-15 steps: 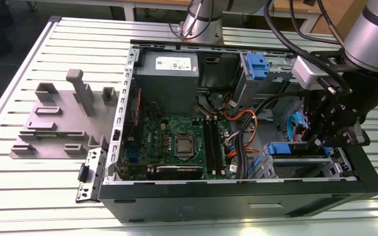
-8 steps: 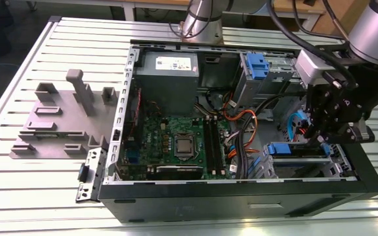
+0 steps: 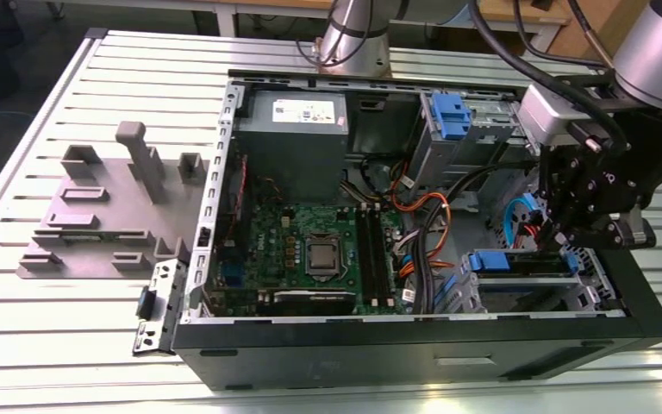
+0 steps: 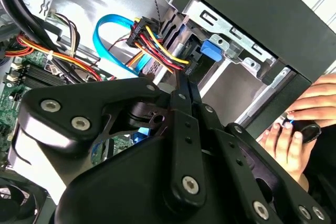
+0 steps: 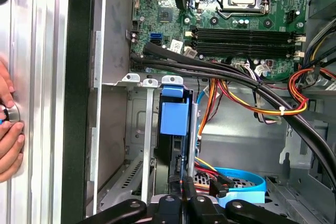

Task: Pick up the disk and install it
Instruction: 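Insert the first disk wire, then insert the second disk wire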

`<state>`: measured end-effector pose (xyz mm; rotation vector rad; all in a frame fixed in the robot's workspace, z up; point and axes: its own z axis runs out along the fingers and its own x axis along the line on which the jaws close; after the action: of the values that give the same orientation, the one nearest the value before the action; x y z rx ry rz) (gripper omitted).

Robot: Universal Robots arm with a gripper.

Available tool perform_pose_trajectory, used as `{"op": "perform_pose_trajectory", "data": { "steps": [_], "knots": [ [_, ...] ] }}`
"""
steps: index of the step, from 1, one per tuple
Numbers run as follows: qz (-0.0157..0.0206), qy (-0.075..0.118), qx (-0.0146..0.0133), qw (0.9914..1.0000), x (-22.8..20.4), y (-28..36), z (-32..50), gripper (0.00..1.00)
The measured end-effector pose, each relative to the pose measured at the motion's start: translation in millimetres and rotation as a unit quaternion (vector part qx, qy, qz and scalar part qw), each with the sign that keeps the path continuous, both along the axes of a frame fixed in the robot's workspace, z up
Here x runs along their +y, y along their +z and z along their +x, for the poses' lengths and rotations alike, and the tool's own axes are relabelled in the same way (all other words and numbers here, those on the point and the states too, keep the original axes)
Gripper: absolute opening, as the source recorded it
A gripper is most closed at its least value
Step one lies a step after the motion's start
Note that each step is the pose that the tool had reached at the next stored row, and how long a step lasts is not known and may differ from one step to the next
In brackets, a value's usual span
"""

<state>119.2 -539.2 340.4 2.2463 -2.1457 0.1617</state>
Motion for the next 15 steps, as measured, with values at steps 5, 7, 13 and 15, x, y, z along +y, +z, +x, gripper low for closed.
{"op": "perform_pose_trajectory", "data": {
  "steps": [5,7,13,15],
  "knots": [
    [0.0,0.0,0.0,1.0,0.0,0.5,0.0,0.16],
    [0.0,0.0,0.0,1.0,0.0,0.5,0.0,0.16],
    [0.0,0.0,0.0,1.0,0.0,0.6,0.0,0.16],
    [0.0001,0.0,0.0,1.0,0.0,0.6,0.0,0.16]
  ]
}}
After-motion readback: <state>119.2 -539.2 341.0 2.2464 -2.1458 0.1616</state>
